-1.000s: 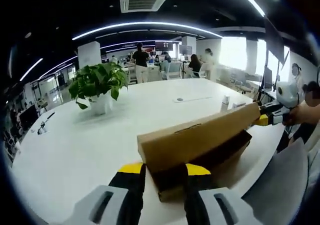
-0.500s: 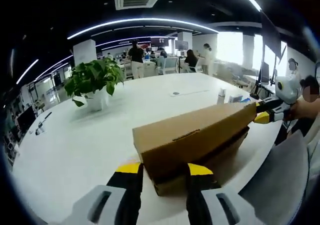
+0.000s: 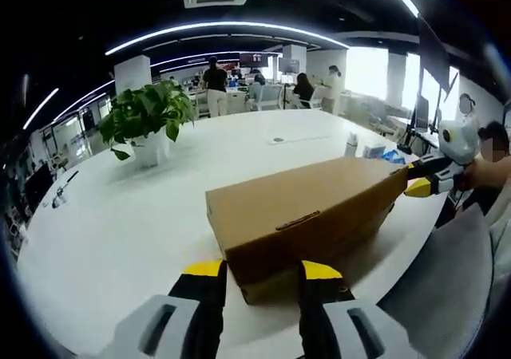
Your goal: Operate the shoe box by opening the lid, removing the specified soft item, and placing it in the target area until the item is outside and the box remains undamaged.
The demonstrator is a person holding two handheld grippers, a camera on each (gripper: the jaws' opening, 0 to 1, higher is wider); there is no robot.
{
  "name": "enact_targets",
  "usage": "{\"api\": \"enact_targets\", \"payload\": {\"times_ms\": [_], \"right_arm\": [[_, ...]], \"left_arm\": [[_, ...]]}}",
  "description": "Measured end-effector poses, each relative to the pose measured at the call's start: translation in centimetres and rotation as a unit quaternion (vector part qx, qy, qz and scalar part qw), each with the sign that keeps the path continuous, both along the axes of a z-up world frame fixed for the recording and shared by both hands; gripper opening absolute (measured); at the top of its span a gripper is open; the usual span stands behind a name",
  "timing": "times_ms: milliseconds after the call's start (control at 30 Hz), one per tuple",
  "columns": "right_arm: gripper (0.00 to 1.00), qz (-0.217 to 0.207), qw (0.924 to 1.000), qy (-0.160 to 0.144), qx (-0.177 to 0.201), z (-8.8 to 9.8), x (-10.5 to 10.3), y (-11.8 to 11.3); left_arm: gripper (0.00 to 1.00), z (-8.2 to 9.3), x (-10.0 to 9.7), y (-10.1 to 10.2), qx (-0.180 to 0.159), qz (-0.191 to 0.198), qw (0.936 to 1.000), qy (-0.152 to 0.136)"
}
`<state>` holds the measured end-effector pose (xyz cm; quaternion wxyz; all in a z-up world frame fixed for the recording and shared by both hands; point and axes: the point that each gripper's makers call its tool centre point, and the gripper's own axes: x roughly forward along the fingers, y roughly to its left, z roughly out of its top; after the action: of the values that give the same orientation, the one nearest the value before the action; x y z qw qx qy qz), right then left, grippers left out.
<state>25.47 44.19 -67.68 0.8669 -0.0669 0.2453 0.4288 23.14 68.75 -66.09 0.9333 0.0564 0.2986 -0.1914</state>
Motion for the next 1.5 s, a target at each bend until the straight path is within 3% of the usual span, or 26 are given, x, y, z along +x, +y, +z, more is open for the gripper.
{"api": "enact_targets", "payload": {"times_ms": [767,1500], "right_arm": [[0.24,-0.007,0.9986,0.041,-0.032,-3.3,-0.2,-0.1],[0.23,-0.005,0.9971,0.058,-0.048,-4.7,0.2,-0.1]], "left_arm": [[0.31,-3.3,0.0,0.2,-0.002,0.019,0.9989,0.043],[0.28,-4.9,0.5,0.6,-0.003,0.034,0.9967,0.074]]}}
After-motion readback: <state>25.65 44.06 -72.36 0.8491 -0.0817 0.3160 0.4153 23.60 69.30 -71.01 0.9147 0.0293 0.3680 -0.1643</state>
